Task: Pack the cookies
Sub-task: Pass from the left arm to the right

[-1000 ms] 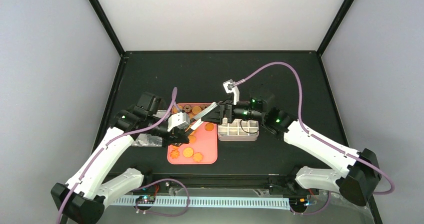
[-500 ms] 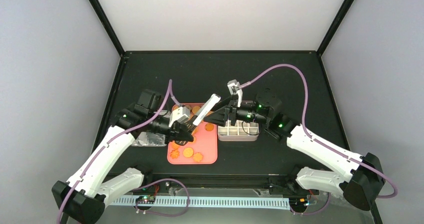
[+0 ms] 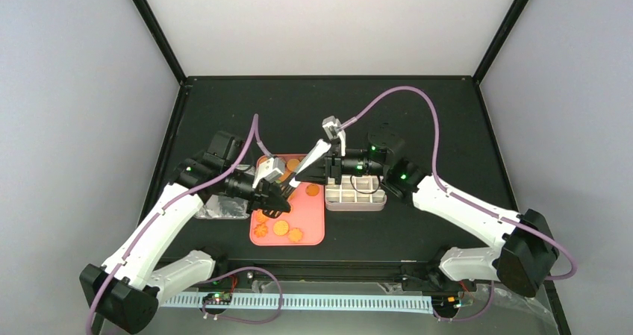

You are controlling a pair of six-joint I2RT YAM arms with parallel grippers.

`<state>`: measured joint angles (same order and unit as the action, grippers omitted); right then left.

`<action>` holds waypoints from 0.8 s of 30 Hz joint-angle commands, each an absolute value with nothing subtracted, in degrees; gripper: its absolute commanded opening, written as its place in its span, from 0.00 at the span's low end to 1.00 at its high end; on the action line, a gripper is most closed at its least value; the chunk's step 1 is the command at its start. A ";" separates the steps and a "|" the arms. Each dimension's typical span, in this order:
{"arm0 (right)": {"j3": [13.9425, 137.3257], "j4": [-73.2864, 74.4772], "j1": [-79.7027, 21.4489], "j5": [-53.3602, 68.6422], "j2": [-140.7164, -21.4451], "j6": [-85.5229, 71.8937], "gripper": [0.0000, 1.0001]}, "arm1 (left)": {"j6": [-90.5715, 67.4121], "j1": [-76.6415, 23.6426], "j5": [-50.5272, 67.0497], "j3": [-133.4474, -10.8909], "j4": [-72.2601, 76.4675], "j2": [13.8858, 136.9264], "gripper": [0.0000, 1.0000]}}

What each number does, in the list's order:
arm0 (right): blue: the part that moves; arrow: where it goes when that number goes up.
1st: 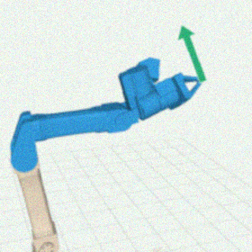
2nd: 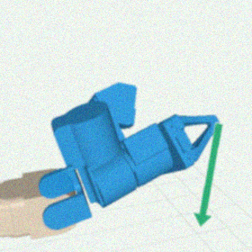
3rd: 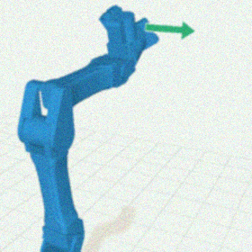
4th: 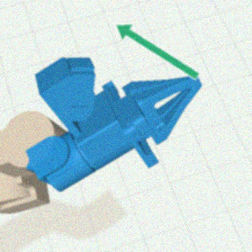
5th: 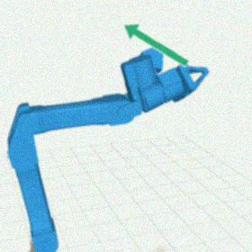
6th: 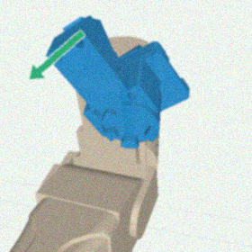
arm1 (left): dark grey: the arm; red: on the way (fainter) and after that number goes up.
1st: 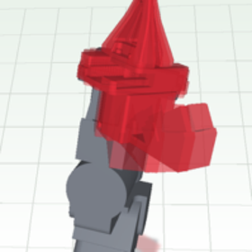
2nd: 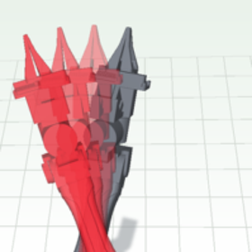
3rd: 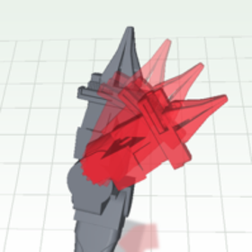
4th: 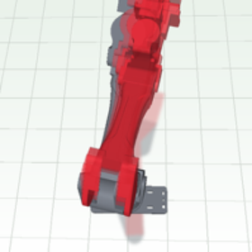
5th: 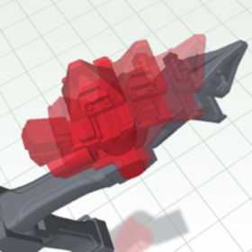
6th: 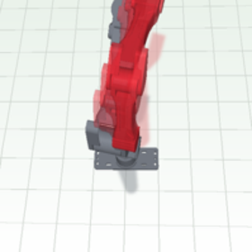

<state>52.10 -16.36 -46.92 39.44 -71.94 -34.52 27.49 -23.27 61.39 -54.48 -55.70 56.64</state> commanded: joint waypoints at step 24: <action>58.91 -11.19 -47.15 45.54 -73.98 -26.90 0.39 | 32.70 -22.97 62.96 -57.21 -58.92 56.57 0.01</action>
<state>56.16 -13.65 -46.92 43.97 -75.02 -29.89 30.02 -23.11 61.78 -54.59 -57.32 56.64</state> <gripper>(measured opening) 0.433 0.015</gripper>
